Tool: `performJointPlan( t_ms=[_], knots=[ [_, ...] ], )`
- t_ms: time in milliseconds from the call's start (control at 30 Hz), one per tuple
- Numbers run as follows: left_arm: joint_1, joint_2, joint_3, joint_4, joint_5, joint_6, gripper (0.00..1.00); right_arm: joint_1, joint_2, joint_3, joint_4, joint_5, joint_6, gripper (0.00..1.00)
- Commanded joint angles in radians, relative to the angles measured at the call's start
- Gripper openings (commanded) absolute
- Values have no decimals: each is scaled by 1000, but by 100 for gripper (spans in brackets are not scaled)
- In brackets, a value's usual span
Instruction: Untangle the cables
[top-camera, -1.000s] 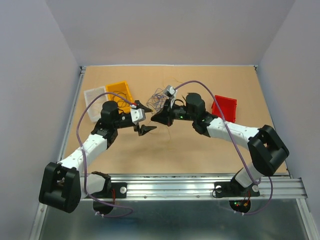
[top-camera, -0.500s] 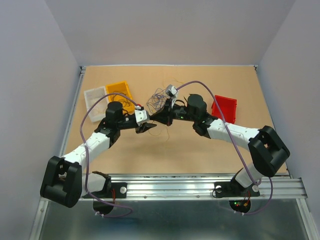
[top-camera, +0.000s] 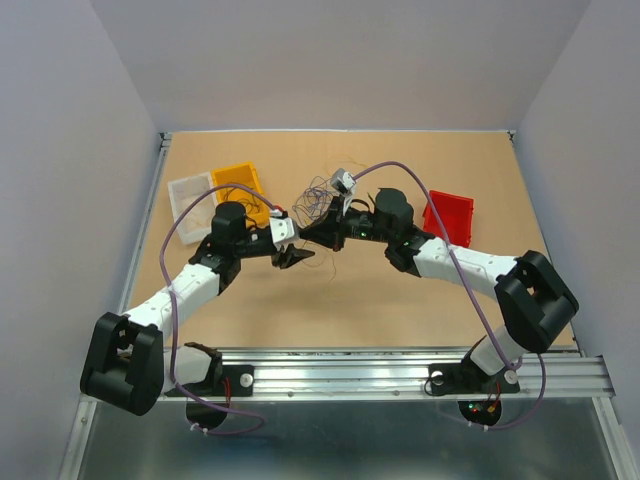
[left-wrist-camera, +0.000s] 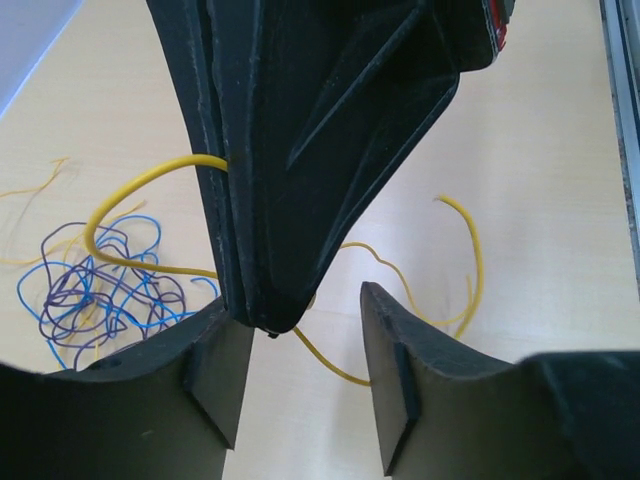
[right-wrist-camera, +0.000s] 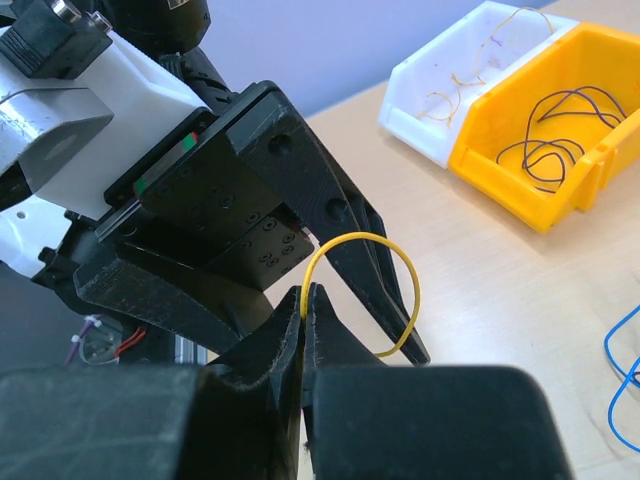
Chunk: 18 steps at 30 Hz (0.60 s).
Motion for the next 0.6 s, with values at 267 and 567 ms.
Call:
performJointPlan(
  t_ms=[267, 567],
  knots=[
    [-4, -26, 64, 26, -30, -43, 0, 11, 3, -11, 88, 4, 22, 2],
    [30, -60, 158, -19, -416, -180, 0, 11, -75, -93, 85, 234, 12, 58]
  ],
)
